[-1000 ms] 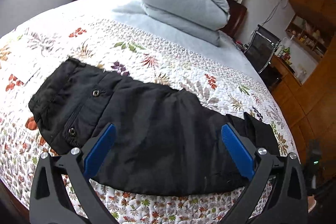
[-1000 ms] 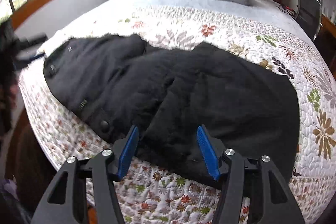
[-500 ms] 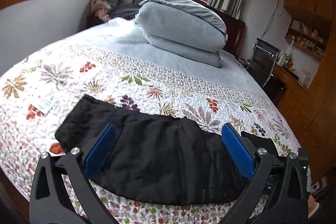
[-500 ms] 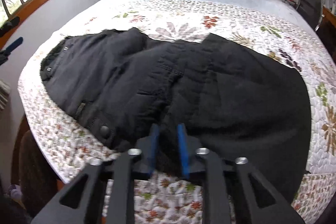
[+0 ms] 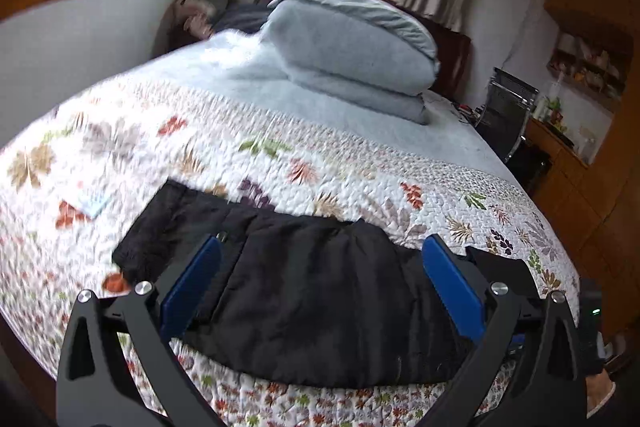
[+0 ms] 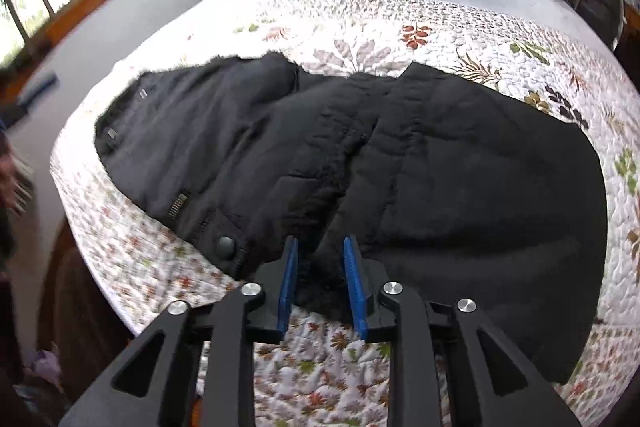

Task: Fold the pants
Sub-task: 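Grasp the waistband end of the black pants with the left gripper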

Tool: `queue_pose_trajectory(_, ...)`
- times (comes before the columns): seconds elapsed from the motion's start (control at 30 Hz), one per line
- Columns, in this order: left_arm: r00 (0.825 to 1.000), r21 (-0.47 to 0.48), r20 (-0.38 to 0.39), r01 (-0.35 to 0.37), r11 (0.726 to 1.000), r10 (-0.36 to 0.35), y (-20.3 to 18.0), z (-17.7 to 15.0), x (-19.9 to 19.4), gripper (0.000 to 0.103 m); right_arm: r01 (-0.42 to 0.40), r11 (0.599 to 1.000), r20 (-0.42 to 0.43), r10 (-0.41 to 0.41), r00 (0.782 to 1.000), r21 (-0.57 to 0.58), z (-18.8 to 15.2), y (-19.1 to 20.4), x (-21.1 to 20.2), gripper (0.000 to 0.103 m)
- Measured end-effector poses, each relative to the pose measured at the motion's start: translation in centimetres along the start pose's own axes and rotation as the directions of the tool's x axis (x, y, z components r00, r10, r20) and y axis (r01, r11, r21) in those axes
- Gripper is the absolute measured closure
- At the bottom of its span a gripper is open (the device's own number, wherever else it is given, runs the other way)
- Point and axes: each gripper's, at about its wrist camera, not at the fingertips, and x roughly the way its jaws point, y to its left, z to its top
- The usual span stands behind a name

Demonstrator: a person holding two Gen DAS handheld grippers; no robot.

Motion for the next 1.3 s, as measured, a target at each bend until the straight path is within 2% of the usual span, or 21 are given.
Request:
queue_pose_trajectory(0.03,1.000,-0.025,-0.009,-0.007,1.000,0.007,0.9,-0.2,0.1,0.003,-0.012,1.000,0.017,0.012,1.000,0.021,0.0,-0.4,-0.7,0.066)
queue_pose_trajectory(0.1,0.998,-0.115,-0.033,-0.065,0.991,0.061,4.0,-1.0,0.4,0.003,-0.018,0.998,0.056,0.014,0.998,0.065,-0.1,-1.6,-2.3,0.065)
queue_pose_trajectory(0.17,0.990,-0.237,-0.071,-0.138,0.962,0.125,8.0,-2.3,0.7,0.003,-0.012,0.993,0.092,0.001,0.996,0.114,-0.4,-3.1,-3.7,0.063)
queue_pose_trajectory(0.2,0.987,-0.280,-0.085,-0.152,0.948,0.133,9.4,-2.8,0.8,0.003,0.001,0.989,0.107,-0.017,0.994,0.148,-0.6,-4.2,-4.4,0.062)
queue_pose_trajectory(0.23,0.986,-0.359,-0.110,-0.161,0.919,0.129,11.6,-3.9,0.9,0.003,0.013,0.984,0.120,-0.035,0.992,0.176,-0.8,-5.1,-5.0,0.057)
queue_pose_trajectory(0.27,0.984,-0.397,-0.122,-0.165,0.903,0.127,12.7,-4.3,1.1,0.003,0.019,0.980,0.129,-0.045,0.991,0.198,-0.9,-5.8,-5.3,0.053)
queue_pose_trajectory(0.3,0.983,-0.463,-0.144,-0.167,0.871,0.112,14.3,-5.4,1.6,0.003,0.026,0.974,0.137,-0.058,0.989,0.226,-1.1,-6.7,-5.7,0.053)
queue_pose_trajectory(0.37,0.981,-0.543,-0.176,-0.167,0.823,0.084,16.1,-7.1,2.6,0.003,0.034,0.958,0.149,-0.079,0.986,0.286,-1.7,-8.5,-6.3,0.053)
queue_pose_trajectory(0.43,0.982,-0.587,-0.185,-0.151,0.795,0.050,17.0,-8.1,3.7,0.003,0.032,0.946,0.156,-0.087,0.984,0.324,-2.1,-9.6,-6.6,0.053)
queue_pose_trajectory(0.5,0.980,-0.609,-0.193,-0.151,0.779,0.039,17.4,-8.4,4.8,0.003,0.036,0.938,0.162,-0.097,0.982,0.344,-2.6,-10.4,-7.0,0.053)
queue_pose_trajectory(0.67,0.982,-0.612,-0.176,-0.167,0.773,0.073,17.6,-7.3,6.4,0.003,0.053,0.937,0.162,-0.114,0.980,0.345,-3.4,-11.0,-7.4,0.053)
queue_pose_trajectory(0.73,0.988,-0.620,-0.151,-0.122,0.775,0.035,17.3,-6.8,6.6,0.003,0.053,0.935,0.162,-0.116,0.980,0.351,-3.6,-11.2,-7.3,0.053)
queue_pose_trajectory(0.9,0.991,-0.627,-0.129,-0.048,0.777,-0.043,16.5,-6.2,6.9,0.003,0.047,0.930,0.156,-0.110,0.982,0.365,-3.7,-11.2,-7.0,0.053)
queue_pose_trajectory(0.97,0.988,-0.631,-0.149,-0.067,0.773,-0.036,16.5,-6.4,7.5,0.003,0.046,0.933,0.157,-0.108,0.982,0.357,-3.6,-11.0,-6.9,0.053)
queue_pose_trajectory(1.07,0.988,-0.677,-0.143,-0.059,0.734,-0.053,17.4,-7.2,8.4,0.003,0.055,0.939,0.156,-0.114,0.981,0.341,-3.5,-10.7,-7.0,0.053)
queue_pose_trajectory(1.17,0.991,-0.703,-0.108,-0.021,0.711,-0.078,17.5,-7.1,8.4,0.003,0.064,0.939,0.150,-0.121,0.981,0.337,-3.4,-10.6,-6.8,0.053)
queue_pose_trajectory(1.2,0.989,-0.709,-0.074,0.038,0.704,-0.129,17.3,-7.1,8.4,0.003,0.063,0.938,0.148,-0.120,0.982,0.340,-3.4,-10.7,-6.7,0.053)
queue_pose_trajectory(1.23,0.966,-0.729,-0.020,0.163,0.665,-0.258,17.0,-7.1,8.8,0.003,0.062,0.937,0.146,-0.118,0.982,0.344,-3.4,-10.7,-6.6,0.053)
queue_pose_trajectory(1.27,0.952,-0.750,-0.005,0.198,0.631,-0.305,16.9,-7.2,9.0,0.003,0.061,0.936,0.142,-0.116,0.983,0.346,-3.3,-10.7,-6.5,0.053)
queue_pose_trajectory(1.3,0.957,-0.762,-0.019,0.174,0.623,-0.290,16.6,-7.3,9.0,0.003,0.061,0.937,0.140,-0.116,0.983,0.345,-3.3,-10.7,-6.4,0.053)
